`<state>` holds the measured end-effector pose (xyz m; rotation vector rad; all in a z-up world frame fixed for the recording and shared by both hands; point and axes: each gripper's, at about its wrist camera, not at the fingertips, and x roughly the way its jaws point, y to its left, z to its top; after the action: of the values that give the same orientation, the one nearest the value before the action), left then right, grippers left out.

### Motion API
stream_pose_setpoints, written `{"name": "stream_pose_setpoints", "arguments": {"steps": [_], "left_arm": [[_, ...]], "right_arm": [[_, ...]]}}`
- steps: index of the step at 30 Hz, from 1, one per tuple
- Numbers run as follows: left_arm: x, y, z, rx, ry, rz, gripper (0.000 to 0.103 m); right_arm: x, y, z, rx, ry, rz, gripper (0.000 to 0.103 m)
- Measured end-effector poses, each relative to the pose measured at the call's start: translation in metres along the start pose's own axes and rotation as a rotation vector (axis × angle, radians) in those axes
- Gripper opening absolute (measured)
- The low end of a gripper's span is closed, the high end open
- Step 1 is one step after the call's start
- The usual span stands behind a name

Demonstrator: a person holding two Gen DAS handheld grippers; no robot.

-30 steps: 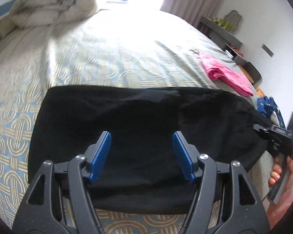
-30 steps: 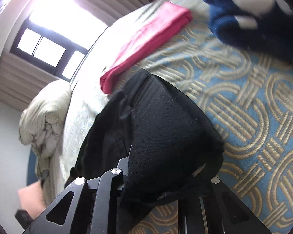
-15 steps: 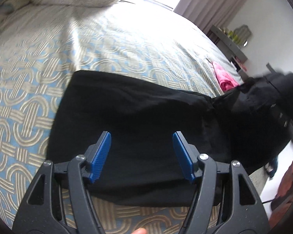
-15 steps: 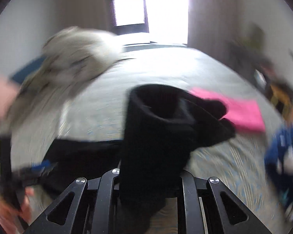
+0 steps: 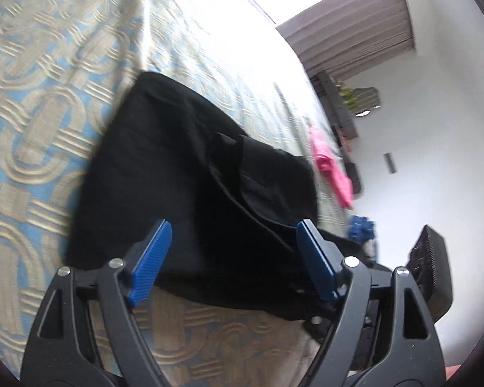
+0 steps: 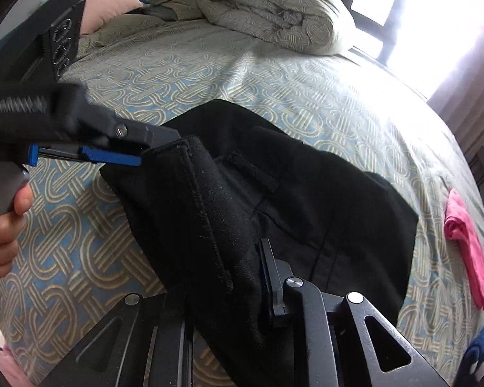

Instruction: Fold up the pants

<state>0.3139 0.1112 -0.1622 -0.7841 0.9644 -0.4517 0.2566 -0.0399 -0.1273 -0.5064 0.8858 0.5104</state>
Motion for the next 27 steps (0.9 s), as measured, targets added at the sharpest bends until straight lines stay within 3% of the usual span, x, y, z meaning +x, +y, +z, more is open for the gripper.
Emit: {"name": "stream_pose_setpoints", "arguments": {"steps": [3, 8, 14, 18, 21, 27], "left_arm": [[0.019, -0.013, 0.003, 0.007, 0.068, -0.038, 0.081], [0.043, -0.026, 0.017, -0.045, 0.114, -0.022, 0.081], [0.066, -0.042, 0.029, -0.016, 0.171, 0.018, 0.081], [0.059, -0.033, 0.036, -0.078, 0.162, -0.017, 0.081], [0.052, -0.02, 0.038, -0.115, 0.141, 0.004, 0.081], [0.069, -0.025, 0.031, -0.101, 0.208, 0.001, 0.081]], "right_arm": [[-0.01, -0.003, -0.005, 0.01, -0.013, -0.003, 0.018], [-0.014, 0.005, -0.009, -0.019, -0.018, -0.029, 0.018], [-0.016, 0.013, -0.008, -0.034, -0.022, -0.049, 0.018], [-0.019, 0.022, -0.011, -0.071, -0.026, -0.067, 0.018], [-0.022, 0.028, -0.013, -0.094, -0.033, -0.07, 0.018], [-0.02, 0.037, -0.015, -0.119, -0.034, -0.092, 0.018]]}}
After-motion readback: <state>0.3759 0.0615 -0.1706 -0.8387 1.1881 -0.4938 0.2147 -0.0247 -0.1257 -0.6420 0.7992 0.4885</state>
